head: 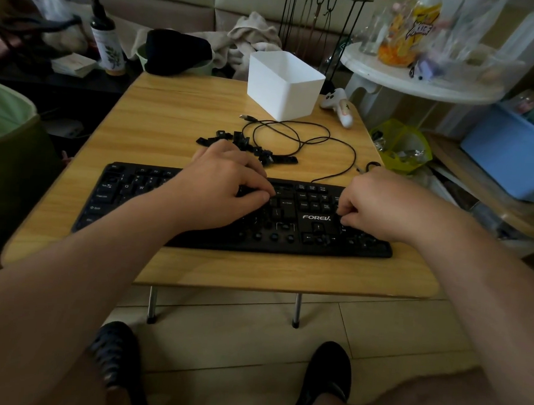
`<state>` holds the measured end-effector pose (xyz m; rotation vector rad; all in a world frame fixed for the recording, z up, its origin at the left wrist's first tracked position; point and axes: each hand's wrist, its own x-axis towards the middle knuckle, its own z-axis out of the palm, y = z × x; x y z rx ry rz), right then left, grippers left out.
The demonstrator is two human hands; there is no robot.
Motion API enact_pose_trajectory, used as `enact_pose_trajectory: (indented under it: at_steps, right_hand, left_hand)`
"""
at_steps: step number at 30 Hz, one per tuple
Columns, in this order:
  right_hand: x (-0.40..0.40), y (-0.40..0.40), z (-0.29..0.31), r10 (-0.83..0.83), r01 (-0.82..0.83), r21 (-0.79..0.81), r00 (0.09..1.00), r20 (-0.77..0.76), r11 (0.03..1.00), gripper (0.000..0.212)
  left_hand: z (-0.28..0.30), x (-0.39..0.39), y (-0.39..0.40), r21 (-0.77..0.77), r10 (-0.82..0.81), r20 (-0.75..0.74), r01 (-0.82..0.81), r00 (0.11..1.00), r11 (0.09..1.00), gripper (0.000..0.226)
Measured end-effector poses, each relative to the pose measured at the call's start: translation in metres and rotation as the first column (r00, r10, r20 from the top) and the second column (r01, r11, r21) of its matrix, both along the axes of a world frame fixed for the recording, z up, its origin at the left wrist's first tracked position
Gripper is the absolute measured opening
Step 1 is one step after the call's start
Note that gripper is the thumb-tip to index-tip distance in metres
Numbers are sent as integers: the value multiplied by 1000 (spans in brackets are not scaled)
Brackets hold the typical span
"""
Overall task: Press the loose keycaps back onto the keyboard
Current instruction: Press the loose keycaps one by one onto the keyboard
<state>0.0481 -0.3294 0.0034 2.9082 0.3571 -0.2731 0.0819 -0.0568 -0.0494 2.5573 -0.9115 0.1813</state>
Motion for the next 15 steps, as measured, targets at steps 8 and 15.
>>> enact_pose_trajectory:
  at_steps: [8,15]
  right_hand:
    - [0,5,-6,22,-22,21,999,34,1000,9]
    - [1,-8,-6,-50,46,105,998,35,993,15]
  left_hand:
    - [0,-1,-6,11,-15,17,14,1000,1000,33]
    - [3,-1,-5,8,-12,21,12,1000,1000,32]
